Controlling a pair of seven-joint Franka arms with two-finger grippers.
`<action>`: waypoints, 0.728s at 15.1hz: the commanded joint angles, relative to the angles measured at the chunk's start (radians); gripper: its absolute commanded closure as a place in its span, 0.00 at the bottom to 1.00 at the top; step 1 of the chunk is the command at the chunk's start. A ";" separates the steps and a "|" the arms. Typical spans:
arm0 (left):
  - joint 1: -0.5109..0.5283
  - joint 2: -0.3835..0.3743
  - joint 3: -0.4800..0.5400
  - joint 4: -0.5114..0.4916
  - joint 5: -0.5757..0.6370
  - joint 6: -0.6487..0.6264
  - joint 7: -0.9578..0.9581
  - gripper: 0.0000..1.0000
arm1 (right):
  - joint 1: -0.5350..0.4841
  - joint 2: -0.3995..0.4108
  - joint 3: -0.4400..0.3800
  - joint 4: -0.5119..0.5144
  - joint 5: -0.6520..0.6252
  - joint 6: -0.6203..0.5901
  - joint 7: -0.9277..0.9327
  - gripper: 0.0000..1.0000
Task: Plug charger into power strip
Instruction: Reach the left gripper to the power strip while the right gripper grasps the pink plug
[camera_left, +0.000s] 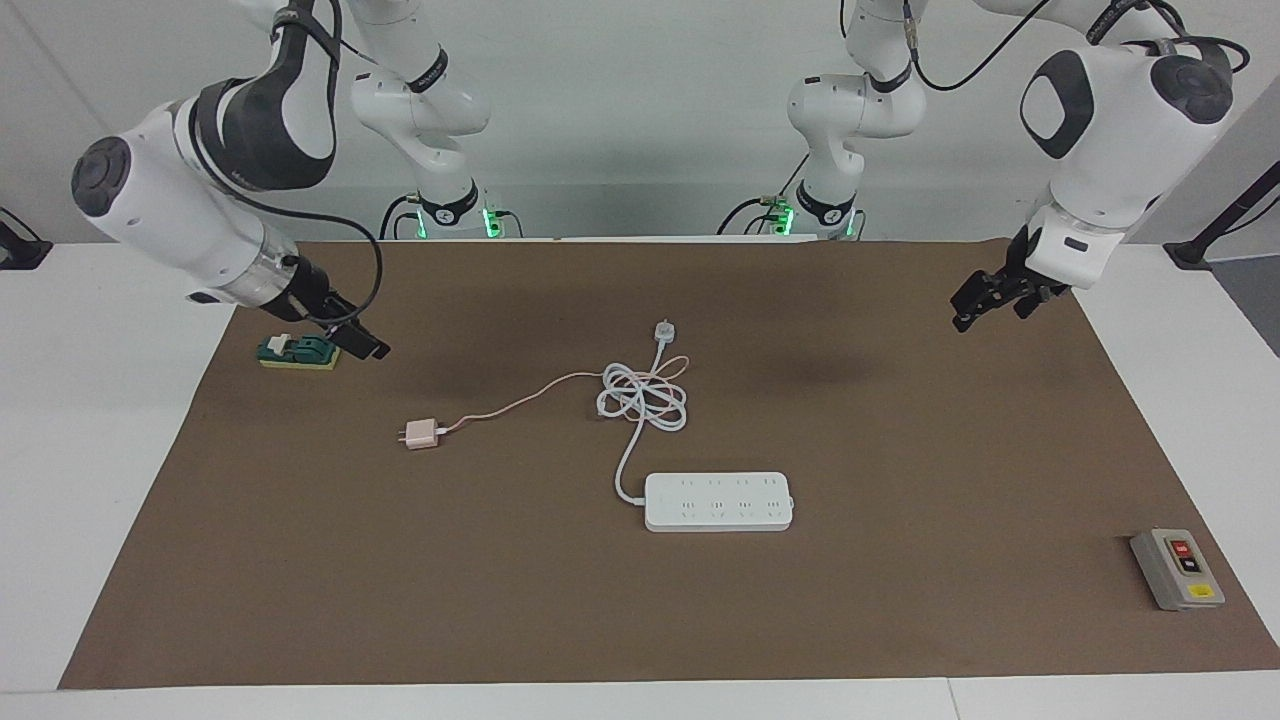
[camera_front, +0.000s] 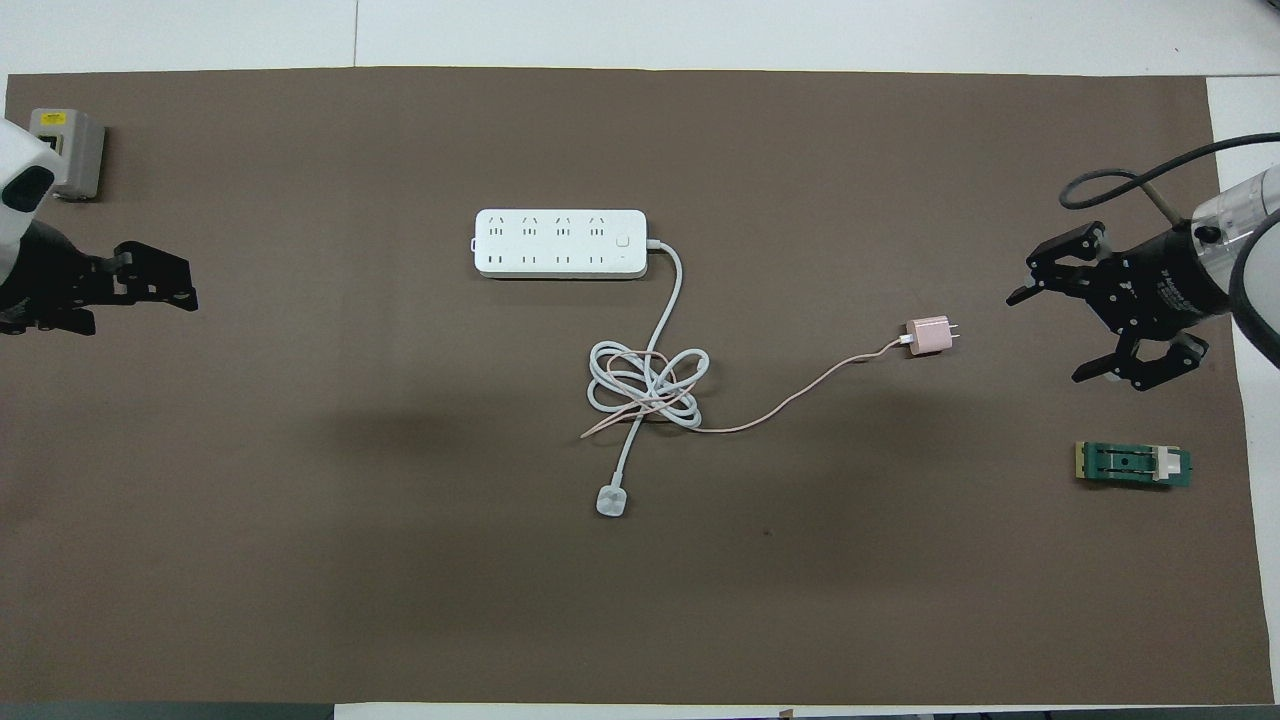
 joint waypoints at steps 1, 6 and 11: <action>-0.045 0.032 0.009 0.008 0.003 0.037 -0.094 0.00 | -0.049 0.062 0.007 -0.010 0.109 0.051 0.104 0.00; -0.113 0.075 0.008 0.012 -0.073 0.051 -0.080 0.00 | -0.112 0.206 0.003 -0.007 0.223 0.079 0.120 0.00; -0.099 0.085 0.012 0.051 -0.170 0.024 -0.041 0.00 | -0.155 0.286 0.004 -0.016 0.298 0.080 0.088 0.00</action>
